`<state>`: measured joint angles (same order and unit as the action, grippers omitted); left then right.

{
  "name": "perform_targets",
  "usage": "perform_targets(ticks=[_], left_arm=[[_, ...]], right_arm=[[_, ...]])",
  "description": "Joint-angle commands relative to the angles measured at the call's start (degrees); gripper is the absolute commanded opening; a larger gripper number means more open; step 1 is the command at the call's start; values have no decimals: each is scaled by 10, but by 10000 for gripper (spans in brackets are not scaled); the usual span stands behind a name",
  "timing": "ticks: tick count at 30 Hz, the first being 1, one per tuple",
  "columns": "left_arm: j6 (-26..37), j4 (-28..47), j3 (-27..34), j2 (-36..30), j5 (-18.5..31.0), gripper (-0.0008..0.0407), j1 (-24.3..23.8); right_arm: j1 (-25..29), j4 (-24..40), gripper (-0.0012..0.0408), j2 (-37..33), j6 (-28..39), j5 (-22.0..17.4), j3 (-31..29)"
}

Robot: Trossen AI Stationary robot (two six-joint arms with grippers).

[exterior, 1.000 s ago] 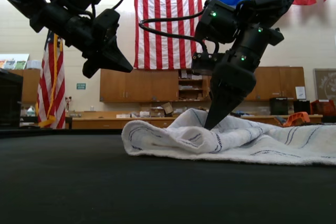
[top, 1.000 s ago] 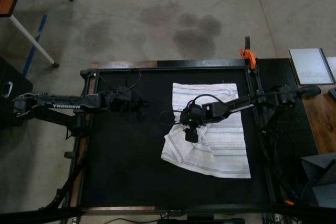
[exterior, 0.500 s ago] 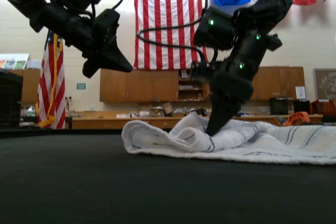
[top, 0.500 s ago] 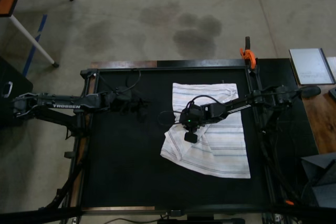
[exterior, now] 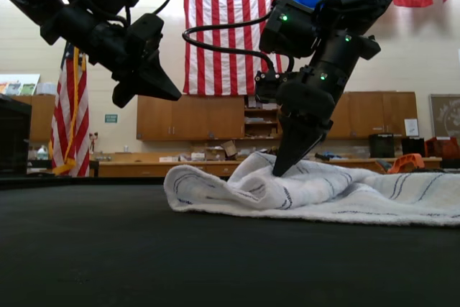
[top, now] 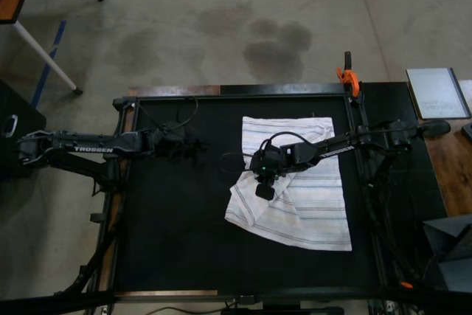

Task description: Fold the towel

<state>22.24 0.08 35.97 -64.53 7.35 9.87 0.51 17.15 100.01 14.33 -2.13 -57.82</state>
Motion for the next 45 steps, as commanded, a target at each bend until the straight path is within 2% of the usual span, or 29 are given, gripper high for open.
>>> perform_targets(ticks=[1,7,16,25,45], left_arm=[[0,-1,0,-2,0,11,0],[0,-1,0,-1,0,11,0],[0,-1,0,-1,0,11,0],[0,-1,0,-1,0,11,0],[0,-1,0,-1,0,11,0]], right_arm=[[-6,7,100,-1,0,1,0],[-12,9,139,-1,5,1,0],[-19,9,112,-1,20,6,0],[-48,6,110,-16,31,6,0],[-32,10,106,-18,16,-11,12]])
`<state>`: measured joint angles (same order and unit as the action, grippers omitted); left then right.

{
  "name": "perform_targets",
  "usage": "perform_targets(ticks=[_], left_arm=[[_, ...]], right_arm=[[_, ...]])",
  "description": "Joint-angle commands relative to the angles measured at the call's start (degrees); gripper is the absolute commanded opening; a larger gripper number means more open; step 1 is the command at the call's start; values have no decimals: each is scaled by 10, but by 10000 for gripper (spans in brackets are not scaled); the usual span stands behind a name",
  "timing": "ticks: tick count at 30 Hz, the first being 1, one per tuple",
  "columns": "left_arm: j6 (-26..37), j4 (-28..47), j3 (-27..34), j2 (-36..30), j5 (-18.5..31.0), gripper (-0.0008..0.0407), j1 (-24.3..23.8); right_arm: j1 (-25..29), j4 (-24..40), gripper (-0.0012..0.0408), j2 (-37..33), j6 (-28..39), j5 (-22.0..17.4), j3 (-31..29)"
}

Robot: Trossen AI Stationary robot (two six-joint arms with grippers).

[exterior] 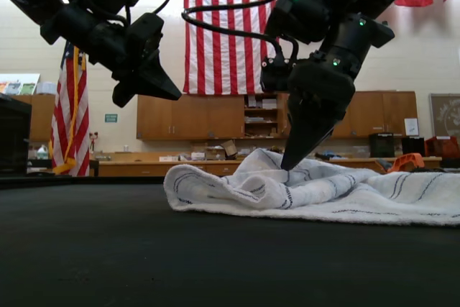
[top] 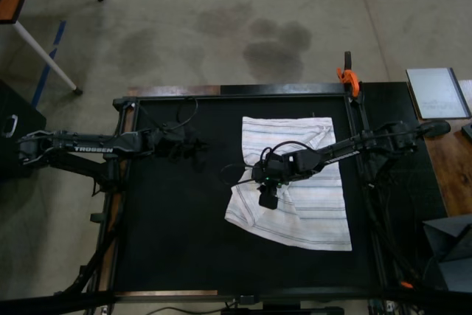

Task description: Fold the towel

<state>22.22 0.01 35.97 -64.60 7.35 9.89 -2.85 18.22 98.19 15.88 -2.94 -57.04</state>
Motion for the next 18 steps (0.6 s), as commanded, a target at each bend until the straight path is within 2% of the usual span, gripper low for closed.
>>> perform_targets(ticks=[1,6,9,11,14,16,18], left_arm=[[0,0,0,0,0,11,0],[0,0,0,0,0,11,0],[0,0,0,0,0,11,0],[0,0,0,0,0,11,0],[0,0,0,0,0,11,0],[0,0,0,0,0,11,0],[-2,0,0,0,0,11,0]], right_arm=[[5,0,106,0,0,-3,8],[11,0,101,0,4,-3,18],[11,0,82,0,4,-3,16],[11,0,55,0,3,-3,13],[11,0,-11,0,-1,-3,14],[11,0,9,0,3,-3,16],[7,1,-3,0,24,-3,17]])
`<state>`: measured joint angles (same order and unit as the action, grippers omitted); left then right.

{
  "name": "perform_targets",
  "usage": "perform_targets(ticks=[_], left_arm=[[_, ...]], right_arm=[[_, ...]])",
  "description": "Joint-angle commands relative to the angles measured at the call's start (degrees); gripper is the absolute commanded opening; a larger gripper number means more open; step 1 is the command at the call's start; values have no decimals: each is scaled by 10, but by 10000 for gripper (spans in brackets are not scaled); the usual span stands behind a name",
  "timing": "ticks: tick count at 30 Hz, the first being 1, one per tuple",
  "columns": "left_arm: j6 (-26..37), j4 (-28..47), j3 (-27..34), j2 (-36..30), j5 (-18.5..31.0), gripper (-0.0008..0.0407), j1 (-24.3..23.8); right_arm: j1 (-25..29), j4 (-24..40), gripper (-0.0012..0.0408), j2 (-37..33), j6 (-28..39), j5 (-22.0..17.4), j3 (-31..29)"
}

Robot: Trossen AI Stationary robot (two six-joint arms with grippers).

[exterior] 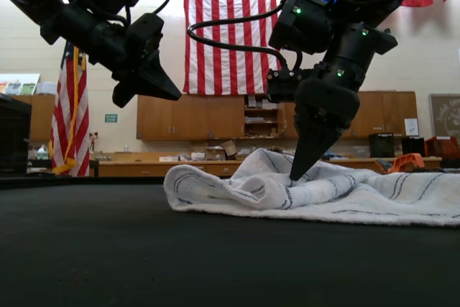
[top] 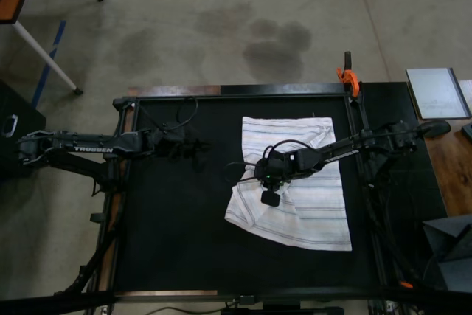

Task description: Fold the towel

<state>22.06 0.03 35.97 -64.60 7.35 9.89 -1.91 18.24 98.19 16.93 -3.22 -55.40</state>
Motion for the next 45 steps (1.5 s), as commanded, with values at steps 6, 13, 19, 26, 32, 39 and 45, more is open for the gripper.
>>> perform_targets(ticks=[6,13,19,26,32,39,45], left_arm=[[0,0,0,0,0,11,0],[0,0,0,0,0,11,0],[0,0,0,0,0,11,0],[0,-1,0,0,0,11,0],[7,-1,0,0,0,11,0],[11,-1,0,0,0,11,0],[13,0,0,0,0,11,0]], right_arm=[[-26,4,0,-10,65,-16,-16],[-60,64,-3,-66,202,-91,-15],[-102,160,1,-115,316,-122,-15],[-162,274,0,-160,488,-133,-15],[-223,364,-1,-177,660,-137,-15],[-287,381,0,-189,795,-140,-15],[-342,421,0,-199,898,-139,-15]])
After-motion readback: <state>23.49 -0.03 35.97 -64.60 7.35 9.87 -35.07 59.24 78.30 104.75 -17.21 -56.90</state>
